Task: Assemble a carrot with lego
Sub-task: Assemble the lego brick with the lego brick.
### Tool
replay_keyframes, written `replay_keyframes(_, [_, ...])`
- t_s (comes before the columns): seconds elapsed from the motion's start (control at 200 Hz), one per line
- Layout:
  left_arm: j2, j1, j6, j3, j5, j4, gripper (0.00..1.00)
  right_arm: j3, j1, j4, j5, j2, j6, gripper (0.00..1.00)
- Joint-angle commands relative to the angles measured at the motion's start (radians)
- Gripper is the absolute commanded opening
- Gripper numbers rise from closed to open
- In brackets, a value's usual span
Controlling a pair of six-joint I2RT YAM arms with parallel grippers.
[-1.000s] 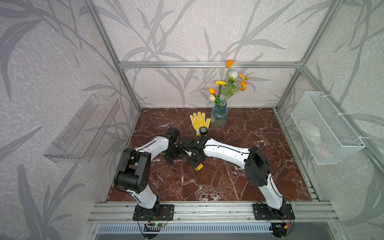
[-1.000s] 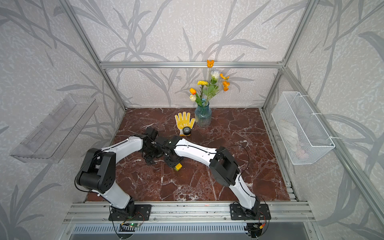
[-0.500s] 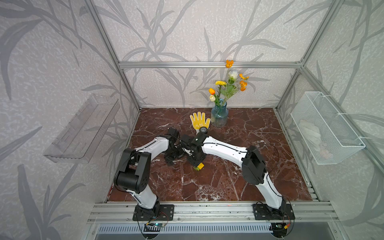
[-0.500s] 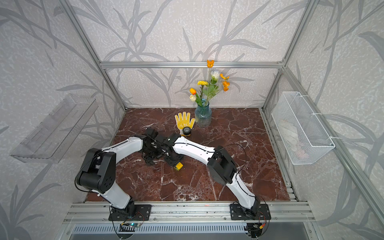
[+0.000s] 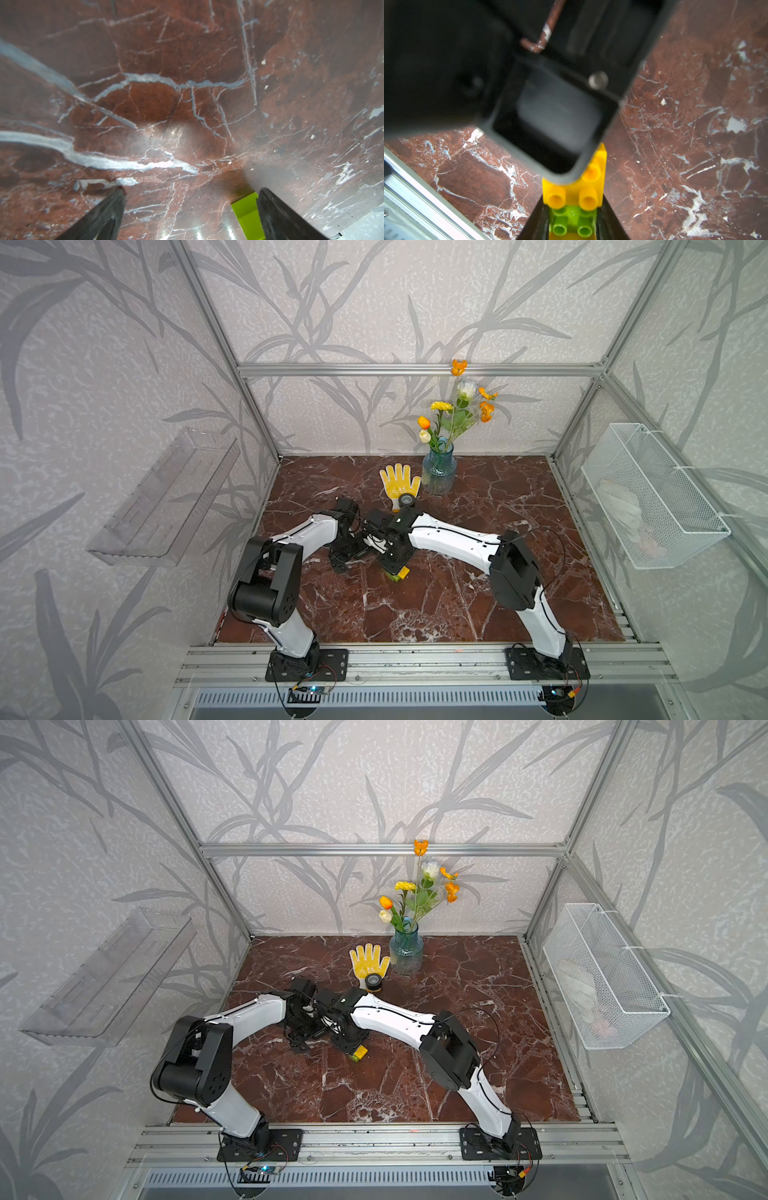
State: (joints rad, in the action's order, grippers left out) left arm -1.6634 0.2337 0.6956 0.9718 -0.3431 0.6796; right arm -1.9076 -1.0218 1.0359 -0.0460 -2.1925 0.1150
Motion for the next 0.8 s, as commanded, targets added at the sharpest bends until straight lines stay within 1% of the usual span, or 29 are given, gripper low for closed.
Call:
replay_keyframes(0.0, [-0.007,0.001,-0.009,-0.004,-0.008,-0.008,1.00,0.028,-0.008,0.048,-0.032,-0.079,0.005,0.33])
replay_keyframes(0.195, [-0.017,0.001,-0.010,0.000,-0.014,-0.013,1.00,-0.010,-0.008,0.082,-0.006,-0.098,0.054,0.33])
replay_keyframes(0.28, [-0.018,0.001,-0.011,-0.001,-0.014,-0.012,1.00,0.004,-0.008,0.056,-0.017,-0.094,0.073,0.33])
replay_keyframes(0.435, [-0.020,0.000,-0.014,0.001,-0.010,-0.010,1.00,0.043,-0.008,0.002,0.012,-0.070,0.088,0.32])
replay_keyframes(0.63, [-0.013,-0.002,-0.028,0.004,0.002,0.001,1.00,0.128,-0.009,-0.100,0.004,-0.026,0.001,0.32])
replay_keyframes(0.795, [-0.013,-0.002,-0.032,0.003,0.002,0.005,1.00,0.147,-0.008,-0.131,-0.019,-0.019,-0.060,0.32])
